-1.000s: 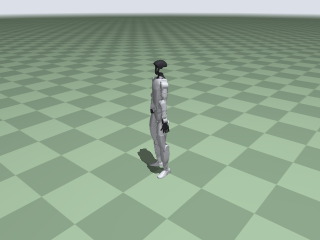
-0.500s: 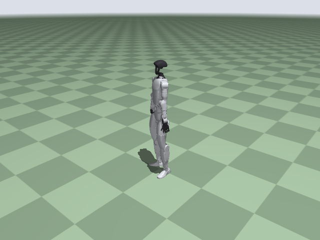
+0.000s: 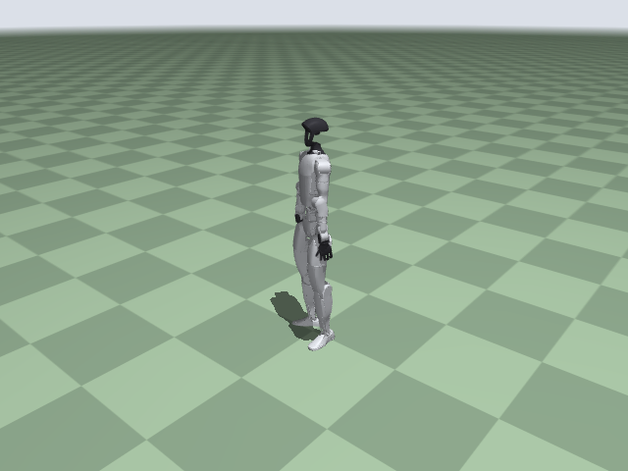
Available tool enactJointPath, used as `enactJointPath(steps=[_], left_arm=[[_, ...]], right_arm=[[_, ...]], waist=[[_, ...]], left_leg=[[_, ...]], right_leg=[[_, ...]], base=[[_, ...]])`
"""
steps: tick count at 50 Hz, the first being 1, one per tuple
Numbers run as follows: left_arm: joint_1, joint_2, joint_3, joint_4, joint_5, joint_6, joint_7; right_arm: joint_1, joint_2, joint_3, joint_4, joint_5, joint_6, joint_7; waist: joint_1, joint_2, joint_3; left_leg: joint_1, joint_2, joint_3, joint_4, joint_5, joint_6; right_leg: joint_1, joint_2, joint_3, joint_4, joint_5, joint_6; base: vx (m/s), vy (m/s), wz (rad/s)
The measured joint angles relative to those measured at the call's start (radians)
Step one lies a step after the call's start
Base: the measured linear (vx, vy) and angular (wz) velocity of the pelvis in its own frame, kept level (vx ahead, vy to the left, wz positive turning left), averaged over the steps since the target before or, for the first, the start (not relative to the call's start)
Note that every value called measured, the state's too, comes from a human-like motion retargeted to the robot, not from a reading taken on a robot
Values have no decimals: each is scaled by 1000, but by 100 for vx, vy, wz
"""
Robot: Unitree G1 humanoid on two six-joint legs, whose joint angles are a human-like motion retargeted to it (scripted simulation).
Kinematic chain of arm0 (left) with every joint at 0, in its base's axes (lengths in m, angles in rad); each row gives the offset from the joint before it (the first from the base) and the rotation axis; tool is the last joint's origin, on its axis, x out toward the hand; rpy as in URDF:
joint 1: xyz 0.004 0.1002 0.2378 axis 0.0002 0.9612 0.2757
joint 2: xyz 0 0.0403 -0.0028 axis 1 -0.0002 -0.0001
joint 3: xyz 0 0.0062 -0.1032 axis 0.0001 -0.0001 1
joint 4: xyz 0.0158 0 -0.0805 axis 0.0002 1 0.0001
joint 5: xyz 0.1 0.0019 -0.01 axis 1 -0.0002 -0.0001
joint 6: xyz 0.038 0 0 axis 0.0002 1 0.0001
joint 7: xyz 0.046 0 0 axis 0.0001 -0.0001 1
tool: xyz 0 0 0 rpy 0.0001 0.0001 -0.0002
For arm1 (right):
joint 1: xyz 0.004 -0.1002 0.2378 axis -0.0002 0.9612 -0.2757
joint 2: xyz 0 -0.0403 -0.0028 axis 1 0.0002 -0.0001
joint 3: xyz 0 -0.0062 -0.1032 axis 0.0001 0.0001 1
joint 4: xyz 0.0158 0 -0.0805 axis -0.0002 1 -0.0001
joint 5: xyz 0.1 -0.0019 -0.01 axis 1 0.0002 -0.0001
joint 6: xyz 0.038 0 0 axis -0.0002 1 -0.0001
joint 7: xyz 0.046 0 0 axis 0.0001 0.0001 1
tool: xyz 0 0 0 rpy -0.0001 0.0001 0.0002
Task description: In place motions
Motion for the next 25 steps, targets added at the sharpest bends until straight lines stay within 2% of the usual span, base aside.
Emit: enactJointPath(steps=[25], left_arm=[[1,0,1,2,-2,0,-1]], right_arm=[[1,0,-2,0,-4,-3,3]], waist=[[-1,-4,1]], left_leg=[[1,0,0,0,0,0]], right_leg=[[1,-1,-1,1,1,1]], base=[[0,0,0]])
